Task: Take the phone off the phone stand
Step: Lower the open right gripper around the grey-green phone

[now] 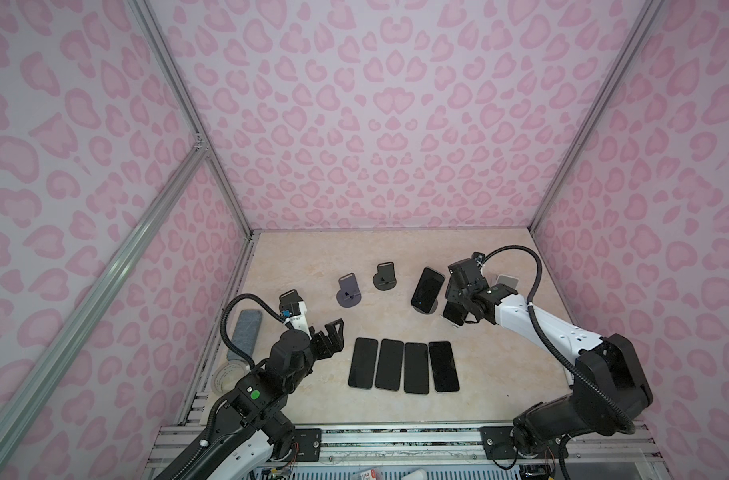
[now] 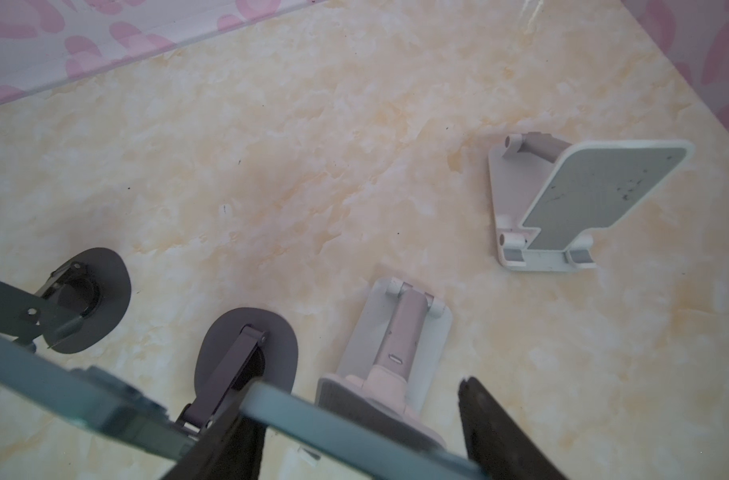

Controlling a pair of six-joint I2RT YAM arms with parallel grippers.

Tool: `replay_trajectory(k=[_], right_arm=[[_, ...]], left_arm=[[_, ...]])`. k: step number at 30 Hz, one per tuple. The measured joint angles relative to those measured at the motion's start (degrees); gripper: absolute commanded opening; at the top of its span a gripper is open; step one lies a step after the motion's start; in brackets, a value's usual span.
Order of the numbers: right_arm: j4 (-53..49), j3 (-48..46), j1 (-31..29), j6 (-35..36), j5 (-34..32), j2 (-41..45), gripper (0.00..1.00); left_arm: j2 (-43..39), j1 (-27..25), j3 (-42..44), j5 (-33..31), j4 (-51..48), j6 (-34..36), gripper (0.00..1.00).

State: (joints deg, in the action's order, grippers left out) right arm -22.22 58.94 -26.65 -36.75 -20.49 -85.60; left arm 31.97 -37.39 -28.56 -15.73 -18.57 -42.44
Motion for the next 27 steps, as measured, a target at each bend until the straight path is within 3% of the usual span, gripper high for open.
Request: replay_trajectory(k=[14,27], right_arm=[[0.76,-2.49,0.02,1.73,3.61,4.57,0.63],[-1.6,-2.01,-1.11,0.31,1.2,2.67,0.68]], left_arm=[[1.51,0.0,-0.83,0.79,0.72,0.44,0.95],[1.14,0.0,-0.85,0.9,1.49,1.01,0.95]])
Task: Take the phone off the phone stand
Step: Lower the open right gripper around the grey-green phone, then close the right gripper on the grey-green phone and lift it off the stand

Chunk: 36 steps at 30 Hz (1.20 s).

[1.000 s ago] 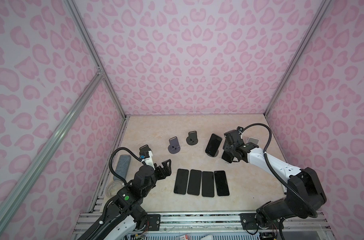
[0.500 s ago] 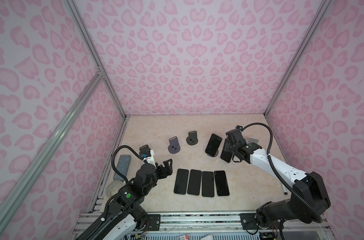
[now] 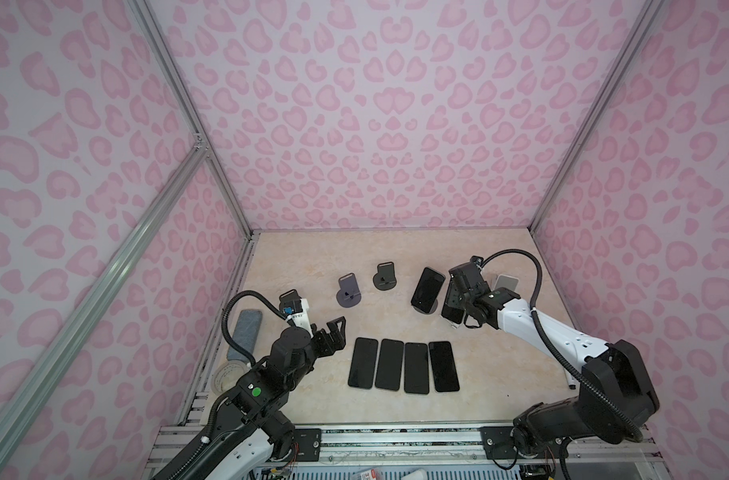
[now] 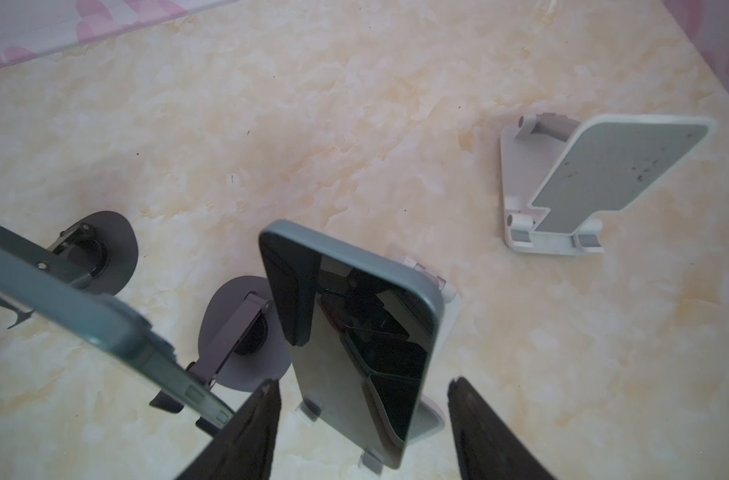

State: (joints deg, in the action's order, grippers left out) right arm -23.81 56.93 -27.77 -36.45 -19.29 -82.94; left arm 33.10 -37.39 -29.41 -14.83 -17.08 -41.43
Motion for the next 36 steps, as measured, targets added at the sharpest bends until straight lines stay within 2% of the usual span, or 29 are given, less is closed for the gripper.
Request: replay_trajectory(k=[2,12,24,36], right_arm=[[-0.33,-0.04,-0.02,-0.35,-0.33,0.26,0.71],[0.39,-1.05,-0.79,-1.73,-3.32,3.96,0.97],[-1.14,12.74,1.22,-1.27,-8.59,-7.48,0.99],[-3.04,15.61,2.32,-1.36,-9.38,-12.22,0.99]], left_arm=[[0.13,0.0,0.02,0.02,0.04,0.0,0.95],[1.11,0.0,-0.72,0.04,0.07,0.44,0.95],[1.18,0.0,-1.62,0.07,0.0,0.92,0.95],[1.57,0.13,-1.36,-0.02,0.02,1.11,0.95]])
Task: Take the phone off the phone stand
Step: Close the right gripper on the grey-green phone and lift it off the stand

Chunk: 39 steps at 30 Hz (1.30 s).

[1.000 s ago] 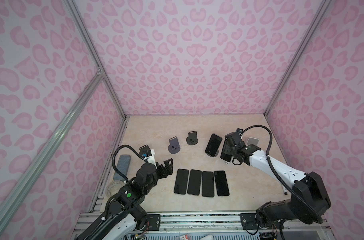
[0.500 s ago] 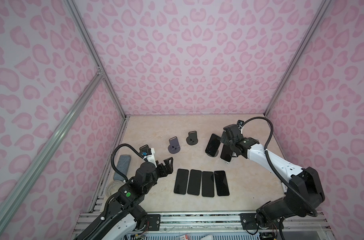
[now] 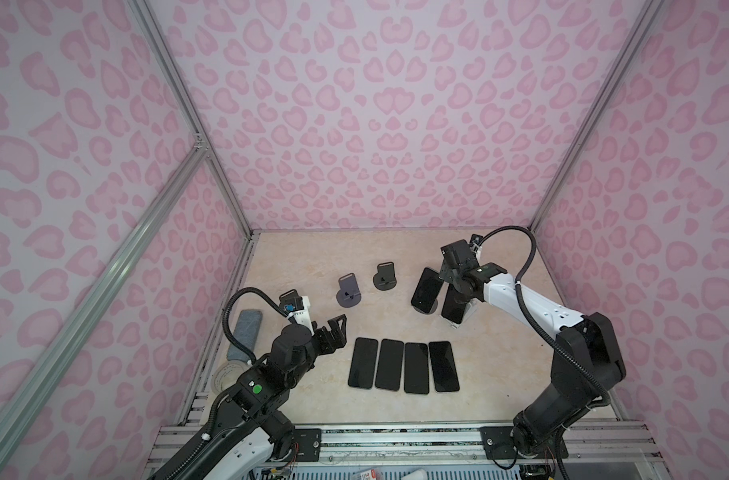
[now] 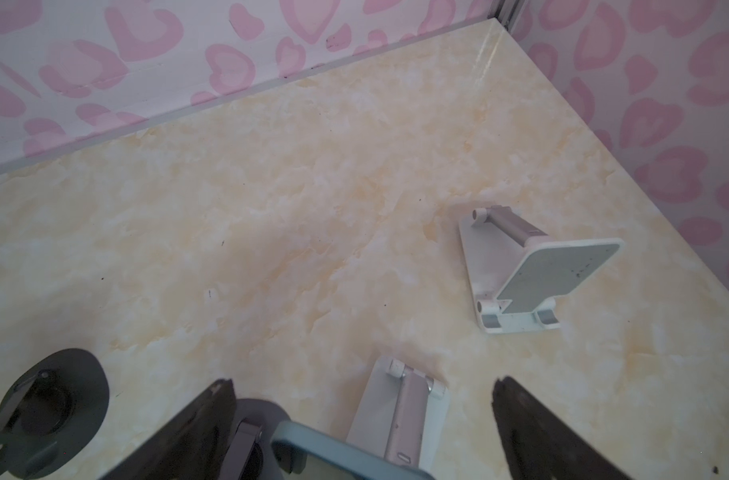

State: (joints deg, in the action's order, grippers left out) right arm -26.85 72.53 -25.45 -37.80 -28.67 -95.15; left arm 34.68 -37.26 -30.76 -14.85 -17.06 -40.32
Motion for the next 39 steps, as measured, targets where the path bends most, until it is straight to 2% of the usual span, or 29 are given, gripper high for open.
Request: replay_trajectory(k=[20,32,37,39], right_arm=[[0.52,-3.89,1.11,-0.63,3.5,0.13,0.9],[0.42,-8.74,1.55,-1.7,4.7,4.59,0.86],[0.55,-12.22,1.55,-3.17,5.84,5.81,0.86],[0.9,-13.0,1.55,-3.69,6.64,5.99,0.9]], left_arm=[[0.35,0.02,0.46,-0.15,-0.02,-0.02,0.95],[0.81,0.07,0.44,-0.13,0.0,-0.02,0.95],[0.96,0.07,0.44,0.02,0.0,-0.02,0.95],[0.96,0.07,0.44,0.04,0.0,-0.02,0.95]])
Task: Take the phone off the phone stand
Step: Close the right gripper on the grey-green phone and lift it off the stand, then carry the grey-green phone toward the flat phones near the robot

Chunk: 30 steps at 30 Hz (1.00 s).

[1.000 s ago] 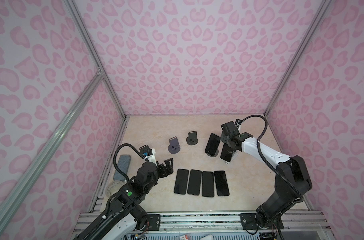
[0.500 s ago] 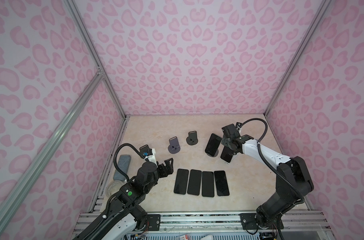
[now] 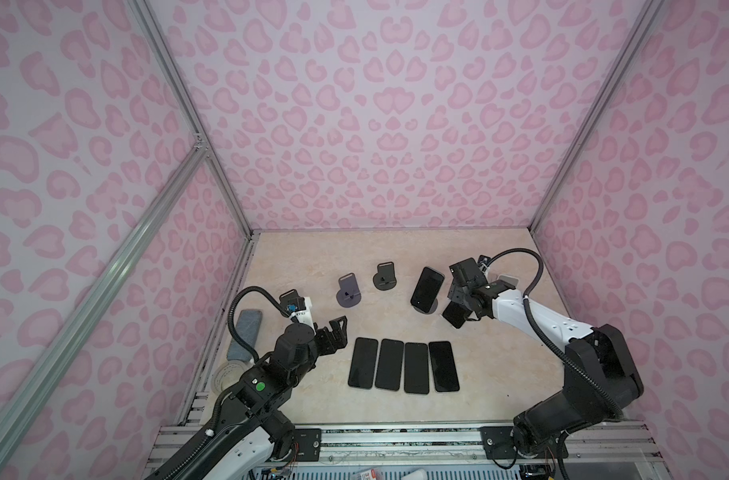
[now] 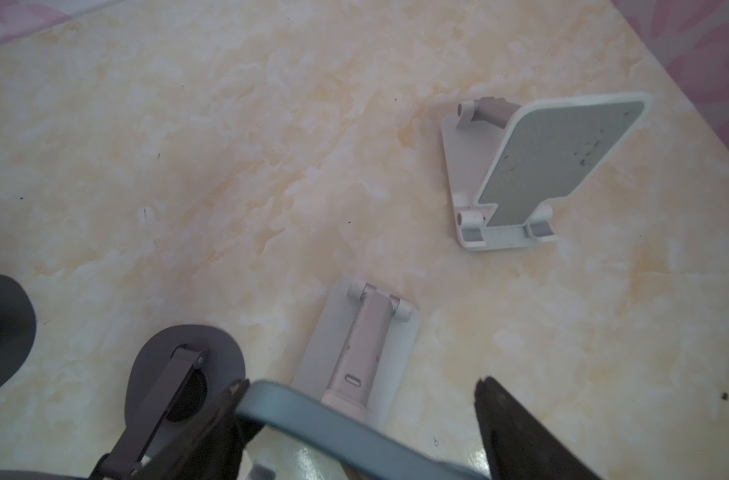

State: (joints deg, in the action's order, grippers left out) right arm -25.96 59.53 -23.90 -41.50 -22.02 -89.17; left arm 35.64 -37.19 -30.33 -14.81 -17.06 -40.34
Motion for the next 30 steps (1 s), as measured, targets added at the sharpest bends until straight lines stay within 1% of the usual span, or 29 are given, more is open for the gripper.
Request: replay_trajectory(k=[5,12,17,22,26,30], right_arm=[[1.6,-2.36,-0.79,-1.92,0.68,0.5,0.91],[3.45,-4.28,-2.67,-7.58,0.63,-0.39,0.84],[5.18,-4.61,-2.89,-9.94,-0.04,-1.64,0.8],[5.75,-4.87,-2.99,-9.55,-0.15,-1.88,0.77],[7.54,-6.23,-2.86,-7.37,0.04,-1.09,0.74],[9.44,-8.52,-2.1,-4.28,1.51,0.92,0.74]], left_arm=[[-0.04,0.0,0.0,0.02,0.0,0.0,0.95],[-0.07,0.0,0.0,0.04,0.0,-0.15,0.95],[-0.87,0.0,0.0,0.0,-0.11,-0.13,0.95],[-1.81,0.0,0.0,-0.2,-0.17,0.02,0.95],[-1.27,0.02,-0.07,-0.2,-0.17,0.04,0.95],[-0.61,0.02,-0.55,-0.09,-0.24,0.2,0.95]])
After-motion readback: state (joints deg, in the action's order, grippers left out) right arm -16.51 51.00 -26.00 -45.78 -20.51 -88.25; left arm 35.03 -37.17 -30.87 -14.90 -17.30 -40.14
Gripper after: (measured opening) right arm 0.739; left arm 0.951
